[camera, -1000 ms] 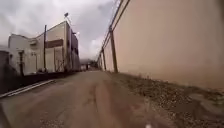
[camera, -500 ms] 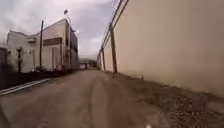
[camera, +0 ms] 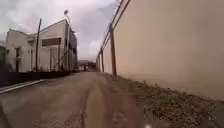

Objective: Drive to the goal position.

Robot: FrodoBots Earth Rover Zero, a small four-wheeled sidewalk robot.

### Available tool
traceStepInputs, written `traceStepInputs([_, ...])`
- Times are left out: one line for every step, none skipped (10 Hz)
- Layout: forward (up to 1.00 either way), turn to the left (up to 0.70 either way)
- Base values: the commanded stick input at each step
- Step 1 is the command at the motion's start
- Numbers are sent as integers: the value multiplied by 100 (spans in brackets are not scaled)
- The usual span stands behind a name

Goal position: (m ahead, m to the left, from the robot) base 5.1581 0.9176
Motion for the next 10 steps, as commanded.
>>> traceStepInputs([70, 35])
traceStepInputs([70, 35])
traceStepInputs([70, 35])
traceStepInputs([70, 33])
traceStepInputs([70, 12])
traceStepInputs([70, 3])
traceStepInputs([70, 0])
traceStepInputs([70, 0])
traceStepInputs([70, 0])
traceStepInputs([70, 0])
